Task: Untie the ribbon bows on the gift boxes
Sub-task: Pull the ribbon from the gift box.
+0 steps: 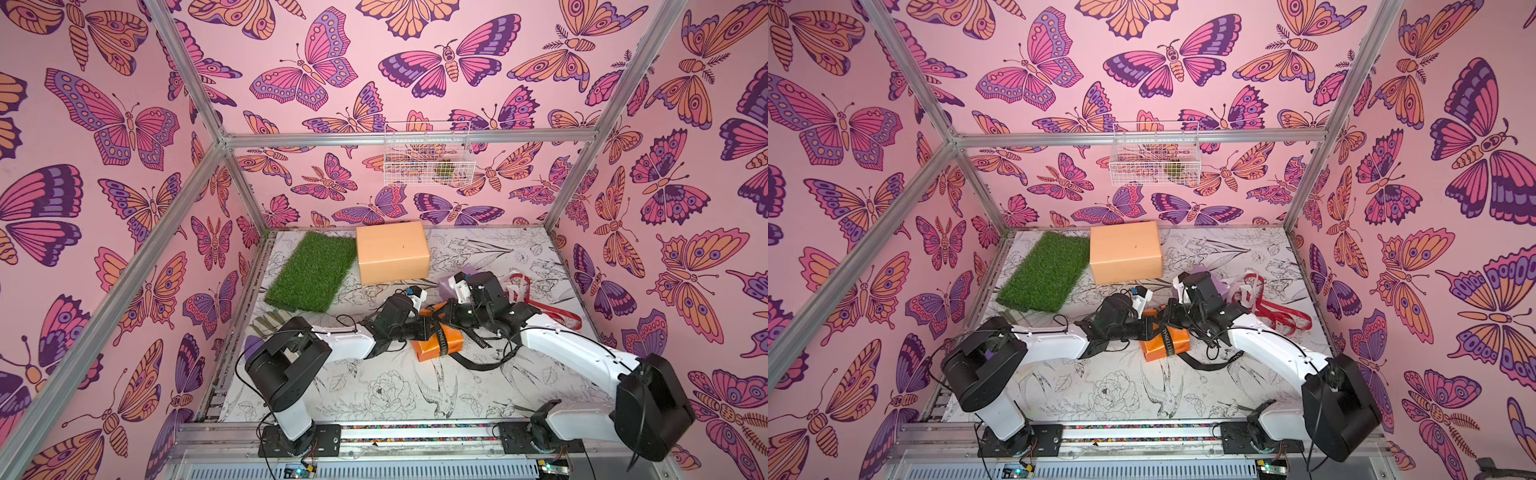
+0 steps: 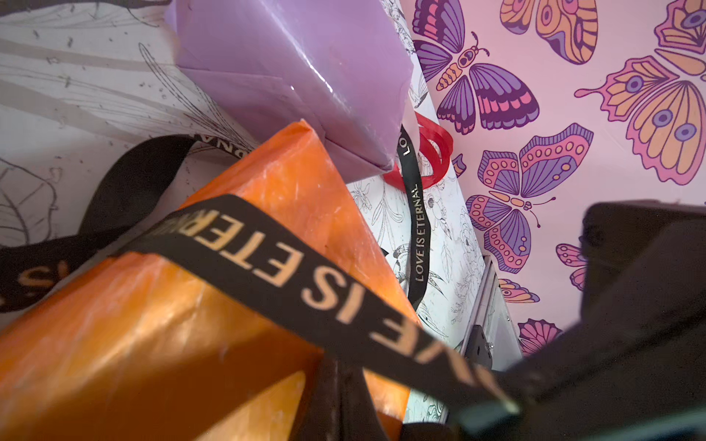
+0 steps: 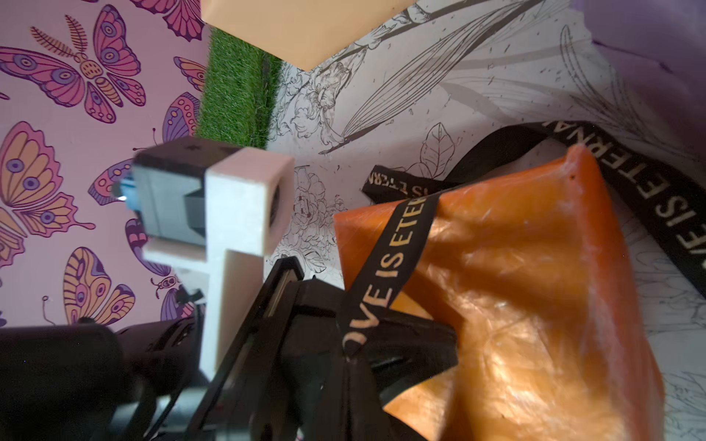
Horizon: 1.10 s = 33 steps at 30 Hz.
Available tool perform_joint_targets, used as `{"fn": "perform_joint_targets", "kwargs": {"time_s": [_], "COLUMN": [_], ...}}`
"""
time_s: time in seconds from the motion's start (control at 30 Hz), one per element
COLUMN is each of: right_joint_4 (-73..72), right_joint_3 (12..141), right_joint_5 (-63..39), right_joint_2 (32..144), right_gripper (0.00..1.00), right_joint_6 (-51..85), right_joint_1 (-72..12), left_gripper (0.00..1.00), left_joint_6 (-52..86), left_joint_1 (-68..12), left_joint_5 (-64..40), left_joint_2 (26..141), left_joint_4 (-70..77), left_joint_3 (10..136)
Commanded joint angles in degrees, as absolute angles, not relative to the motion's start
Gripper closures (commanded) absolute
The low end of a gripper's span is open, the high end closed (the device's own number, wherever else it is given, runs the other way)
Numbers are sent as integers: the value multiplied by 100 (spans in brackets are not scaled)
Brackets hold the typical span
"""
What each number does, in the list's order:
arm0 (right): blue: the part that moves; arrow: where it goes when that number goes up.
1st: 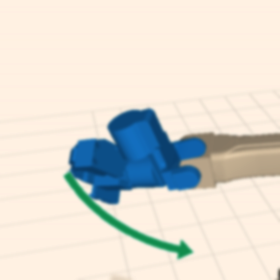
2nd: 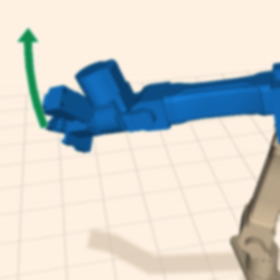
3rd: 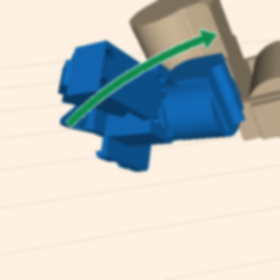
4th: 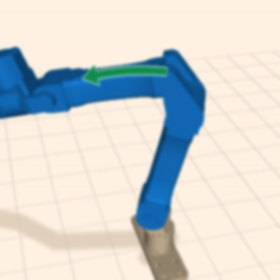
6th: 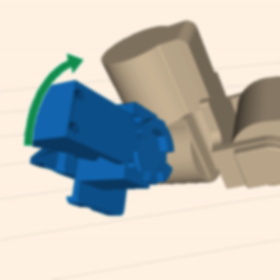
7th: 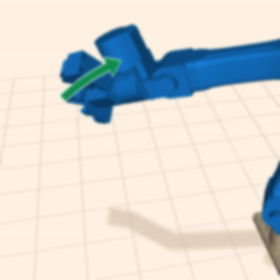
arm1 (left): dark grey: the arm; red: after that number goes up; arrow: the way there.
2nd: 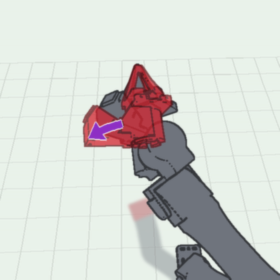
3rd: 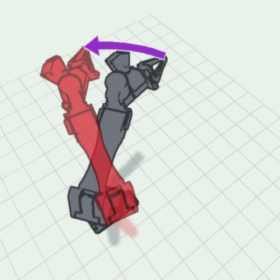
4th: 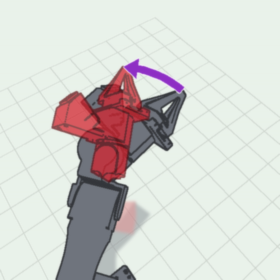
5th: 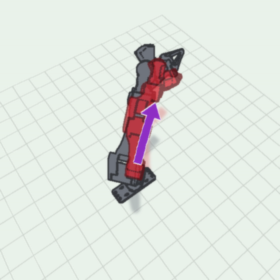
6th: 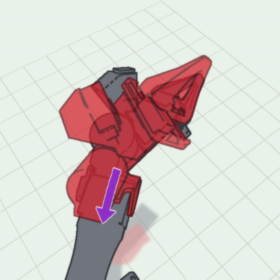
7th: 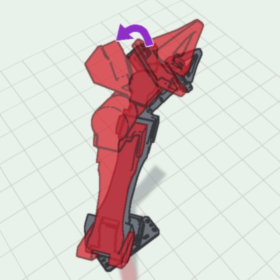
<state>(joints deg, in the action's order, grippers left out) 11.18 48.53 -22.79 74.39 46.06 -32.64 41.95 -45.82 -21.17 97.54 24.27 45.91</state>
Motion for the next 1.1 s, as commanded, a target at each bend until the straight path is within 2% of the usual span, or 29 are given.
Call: {"fn": "perform_joint_targets", "kwargs": {"time_s": [0.0,0.43,1.07], "right_joint_4": [826,1426,2142], "right_joint_3": [5506,7143,9922], "right_joint_5": [-2482,-2678,-2193], "right_joint_2": [6867,6643,6789], "right_gripper": [100,100,100], "right_joint_6": [4619,4159,3246], "right_joint_1": [-3135,-2676,-2400], "left_gripper": [100,100,100], "left_joint_6": [3802,3587,3569], "left_joint_1": [-4596,-4588,-4491], "left_joint_5": [-1936,-1941,-2079], "left_joint_2": [9757,9922,10129], "left_joint_4": [1163,683,416], "left_joint_3": [4547,4627,4773]}}
